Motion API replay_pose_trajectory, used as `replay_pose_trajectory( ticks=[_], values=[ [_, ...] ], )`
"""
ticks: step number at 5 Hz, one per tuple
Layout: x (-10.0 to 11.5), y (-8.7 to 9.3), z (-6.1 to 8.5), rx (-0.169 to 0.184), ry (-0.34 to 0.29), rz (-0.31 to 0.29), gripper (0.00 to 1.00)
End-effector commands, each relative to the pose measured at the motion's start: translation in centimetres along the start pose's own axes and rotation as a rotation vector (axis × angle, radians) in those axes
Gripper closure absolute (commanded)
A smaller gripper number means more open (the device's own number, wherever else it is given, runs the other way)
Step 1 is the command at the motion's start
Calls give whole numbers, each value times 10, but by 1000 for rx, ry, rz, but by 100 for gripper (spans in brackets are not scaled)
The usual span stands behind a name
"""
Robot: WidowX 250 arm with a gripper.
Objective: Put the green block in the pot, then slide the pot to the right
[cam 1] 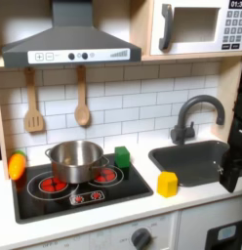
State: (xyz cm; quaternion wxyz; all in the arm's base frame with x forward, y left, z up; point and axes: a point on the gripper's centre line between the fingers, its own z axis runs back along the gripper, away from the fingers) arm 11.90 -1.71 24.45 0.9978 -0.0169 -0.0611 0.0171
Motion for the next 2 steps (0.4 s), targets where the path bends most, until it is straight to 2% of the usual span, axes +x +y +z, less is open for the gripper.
replay_pose_trajectory(
  ticks=[1, 2],
  values=[
    [0, 0, 0, -2, -1, 0, 0],
    [18, 2, -4, 15, -9, 34, 0]
  ],
)
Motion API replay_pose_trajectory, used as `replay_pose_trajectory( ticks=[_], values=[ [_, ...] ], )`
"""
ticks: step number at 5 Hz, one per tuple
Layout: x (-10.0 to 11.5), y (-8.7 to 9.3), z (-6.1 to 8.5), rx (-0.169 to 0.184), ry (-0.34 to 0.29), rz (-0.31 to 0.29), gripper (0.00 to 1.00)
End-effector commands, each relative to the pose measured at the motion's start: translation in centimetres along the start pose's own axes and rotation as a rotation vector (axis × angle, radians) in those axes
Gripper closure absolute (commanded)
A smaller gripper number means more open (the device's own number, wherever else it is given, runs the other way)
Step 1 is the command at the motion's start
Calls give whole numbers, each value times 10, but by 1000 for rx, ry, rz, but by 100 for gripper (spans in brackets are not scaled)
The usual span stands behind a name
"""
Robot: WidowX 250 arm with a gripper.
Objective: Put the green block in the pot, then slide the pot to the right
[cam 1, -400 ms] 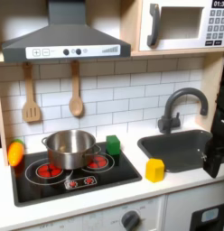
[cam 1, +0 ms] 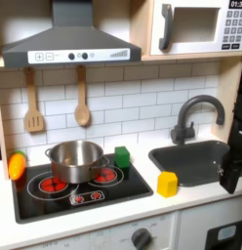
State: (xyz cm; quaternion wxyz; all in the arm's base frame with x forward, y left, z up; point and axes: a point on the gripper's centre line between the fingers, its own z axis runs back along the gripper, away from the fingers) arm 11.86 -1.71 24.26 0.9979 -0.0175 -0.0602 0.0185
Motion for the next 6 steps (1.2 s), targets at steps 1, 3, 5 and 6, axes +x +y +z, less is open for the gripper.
replay_pose_trajectory(
  ticks=[1, 3, 5, 6],
  values=[
    [33, 2, -10, 27, 2, 34, 0],
    [61, 17, -12, 48, -24, 49, 0],
    [97, 31, -19, 75, -45, 28, 0],
    [114, 35, -22, 80, -53, 27, 0]
  ],
)
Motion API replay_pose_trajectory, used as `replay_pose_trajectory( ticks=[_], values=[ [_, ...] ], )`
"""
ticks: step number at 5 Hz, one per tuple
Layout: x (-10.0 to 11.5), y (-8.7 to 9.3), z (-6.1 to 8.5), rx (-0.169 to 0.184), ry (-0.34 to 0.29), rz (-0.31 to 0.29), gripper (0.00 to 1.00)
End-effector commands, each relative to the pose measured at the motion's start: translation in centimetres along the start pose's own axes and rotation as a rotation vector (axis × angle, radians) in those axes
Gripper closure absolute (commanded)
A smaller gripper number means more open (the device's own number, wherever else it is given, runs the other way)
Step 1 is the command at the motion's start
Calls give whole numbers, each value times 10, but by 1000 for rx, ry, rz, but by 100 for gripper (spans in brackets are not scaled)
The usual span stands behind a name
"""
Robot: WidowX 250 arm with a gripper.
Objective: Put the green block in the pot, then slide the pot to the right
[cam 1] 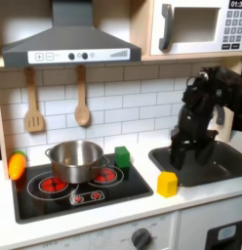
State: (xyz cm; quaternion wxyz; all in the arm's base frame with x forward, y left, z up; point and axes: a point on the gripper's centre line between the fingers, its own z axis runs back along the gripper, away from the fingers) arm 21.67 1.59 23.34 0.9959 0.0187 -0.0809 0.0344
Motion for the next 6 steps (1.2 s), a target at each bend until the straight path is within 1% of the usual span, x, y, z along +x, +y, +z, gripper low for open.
replay_pose_trajectory(
  ticks=[1, 2, 3, 4, 5, 6],
  values=[
    [30, 7, -7, 9, -13, -4, 0],
    [45, 9, -10, 10, -26, -6, 0],
    [54, 16, -4, 25, -34, 9, 0],
    [72, 21, -8, 30, -42, 17, 0],
    [84, 23, -16, 31, -36, 31, 0],
    [98, 25, -21, 32, -45, 20, 0]
  ],
)
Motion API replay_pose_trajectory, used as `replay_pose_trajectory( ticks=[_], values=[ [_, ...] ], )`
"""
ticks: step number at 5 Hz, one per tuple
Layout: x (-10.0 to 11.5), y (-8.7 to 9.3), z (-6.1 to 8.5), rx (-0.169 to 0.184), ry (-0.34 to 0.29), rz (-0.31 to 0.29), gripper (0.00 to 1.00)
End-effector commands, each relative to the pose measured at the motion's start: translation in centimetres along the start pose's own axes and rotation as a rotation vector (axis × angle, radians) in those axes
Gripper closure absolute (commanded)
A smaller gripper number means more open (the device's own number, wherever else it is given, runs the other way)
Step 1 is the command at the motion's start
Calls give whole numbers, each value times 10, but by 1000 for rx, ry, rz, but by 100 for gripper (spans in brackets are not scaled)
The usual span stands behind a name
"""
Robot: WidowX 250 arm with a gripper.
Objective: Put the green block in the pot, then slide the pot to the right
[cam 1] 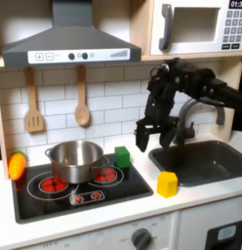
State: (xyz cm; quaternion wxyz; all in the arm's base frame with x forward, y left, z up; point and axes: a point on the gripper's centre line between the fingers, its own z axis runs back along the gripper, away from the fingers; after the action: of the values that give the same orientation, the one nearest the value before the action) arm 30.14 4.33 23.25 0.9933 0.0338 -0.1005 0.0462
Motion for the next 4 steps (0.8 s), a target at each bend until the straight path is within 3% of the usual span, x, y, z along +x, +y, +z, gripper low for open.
replay_pose_trajectory(
  ticks=[1, 4],
  values=[
    [24, 7, -14, 7, -5, 9, 0],
    [57, 6, -38, 10, -2, 3, 0]
  ],
)
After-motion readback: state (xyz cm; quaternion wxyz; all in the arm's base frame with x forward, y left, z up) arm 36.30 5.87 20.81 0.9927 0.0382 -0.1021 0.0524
